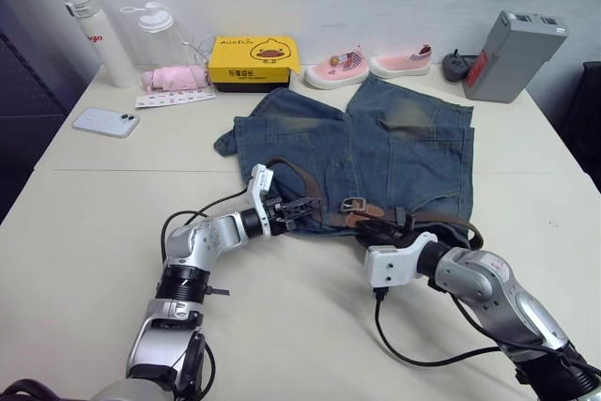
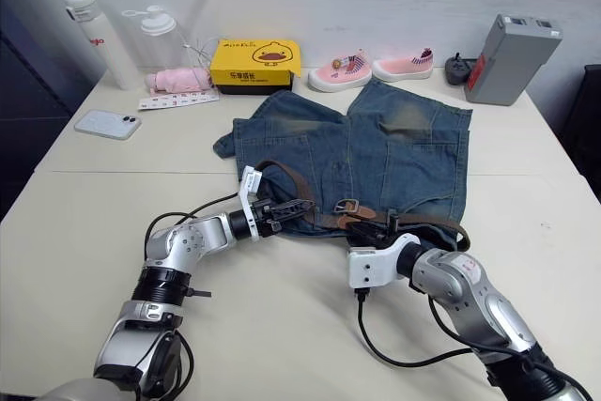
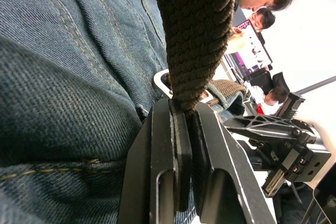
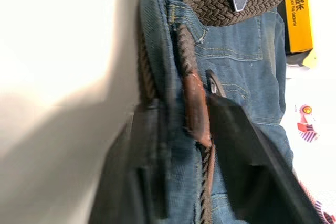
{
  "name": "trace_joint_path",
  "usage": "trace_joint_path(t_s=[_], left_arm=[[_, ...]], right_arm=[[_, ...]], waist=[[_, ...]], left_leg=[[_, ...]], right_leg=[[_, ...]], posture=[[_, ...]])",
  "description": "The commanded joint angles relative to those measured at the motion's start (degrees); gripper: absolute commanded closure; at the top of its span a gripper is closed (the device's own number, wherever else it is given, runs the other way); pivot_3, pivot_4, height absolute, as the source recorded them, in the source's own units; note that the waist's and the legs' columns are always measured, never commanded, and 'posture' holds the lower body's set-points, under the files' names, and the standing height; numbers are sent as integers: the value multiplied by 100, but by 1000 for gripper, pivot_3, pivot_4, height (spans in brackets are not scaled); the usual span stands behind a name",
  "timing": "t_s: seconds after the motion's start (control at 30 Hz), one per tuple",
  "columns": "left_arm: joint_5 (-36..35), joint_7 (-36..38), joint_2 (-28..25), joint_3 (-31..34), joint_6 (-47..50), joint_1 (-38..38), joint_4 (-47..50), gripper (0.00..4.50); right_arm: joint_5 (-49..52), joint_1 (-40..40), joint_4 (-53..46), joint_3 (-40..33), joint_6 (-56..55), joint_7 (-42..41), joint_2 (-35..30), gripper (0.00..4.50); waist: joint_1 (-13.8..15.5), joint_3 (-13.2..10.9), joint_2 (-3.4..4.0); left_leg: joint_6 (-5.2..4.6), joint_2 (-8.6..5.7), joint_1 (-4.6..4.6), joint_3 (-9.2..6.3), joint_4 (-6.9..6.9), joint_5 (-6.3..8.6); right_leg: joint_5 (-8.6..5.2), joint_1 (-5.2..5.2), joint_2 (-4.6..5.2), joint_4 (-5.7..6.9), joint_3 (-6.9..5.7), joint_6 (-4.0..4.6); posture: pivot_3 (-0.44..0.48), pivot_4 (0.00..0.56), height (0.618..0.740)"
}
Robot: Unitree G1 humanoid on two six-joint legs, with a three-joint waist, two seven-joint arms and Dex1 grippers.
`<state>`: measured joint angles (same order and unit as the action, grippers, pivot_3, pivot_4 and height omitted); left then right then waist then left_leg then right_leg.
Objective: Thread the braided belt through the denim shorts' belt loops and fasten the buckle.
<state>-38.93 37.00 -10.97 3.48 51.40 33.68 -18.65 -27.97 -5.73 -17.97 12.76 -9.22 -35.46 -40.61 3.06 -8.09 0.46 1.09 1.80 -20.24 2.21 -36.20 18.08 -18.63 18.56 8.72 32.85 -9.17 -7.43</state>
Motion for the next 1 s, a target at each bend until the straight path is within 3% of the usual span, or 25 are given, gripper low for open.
trace_joint_path(t_s=[0.03, 0.1, 0.27, 0.67, 1.0], left_arm=[[24, 43, 45, -1, 47, -14, 146, 4500], [24, 41, 47, 6, 52, -17, 147, 4500], [30, 43, 56, -6, 76, -50, 184, 4500], [72, 33, 59, 26, 72, -6, 150, 4500], [75, 4, 57, 78, 91, 4, 181, 4500]], right_arm=[[280, 262, -425, -387, 131, -110, -134, 2933], [351, 331, -484, -456, 224, -131, -120, 2933], [355, 369, -559, -488, 247, -90, -94, 1452], [968, 360, -918, -825, 118, -349, -312, 1452], [158, -117, 117, -227, -417, 100, -161, 1452]], waist=[[6, 0, 0], [-18, 0, -1], [-13, 0, 0], [-13, 1, 0], [-18, 1, 1]], left_leg=[[0, 0, -1, 0, 0, 0], [0, 0, 0, 1, -1, 0], [0, 0, 2, 1, -1, 0], [-1, 0, 3, 2, -3, 0], [-1, 0, 2, 2, -5, -1]], right_leg=[[0, 0, 0, 0, 0, 0], [0, 0, 0, 0, 1, 0], [0, 0, 0, 5, 3, 0], [0, 0, 0, 6, 3, 0], [0, 0, 0, 7, 2, 0]], posture=[[0, 150, 683], [0, 150, 683], [0, 150, 683], [0, 150, 683], [0, 150, 683]])
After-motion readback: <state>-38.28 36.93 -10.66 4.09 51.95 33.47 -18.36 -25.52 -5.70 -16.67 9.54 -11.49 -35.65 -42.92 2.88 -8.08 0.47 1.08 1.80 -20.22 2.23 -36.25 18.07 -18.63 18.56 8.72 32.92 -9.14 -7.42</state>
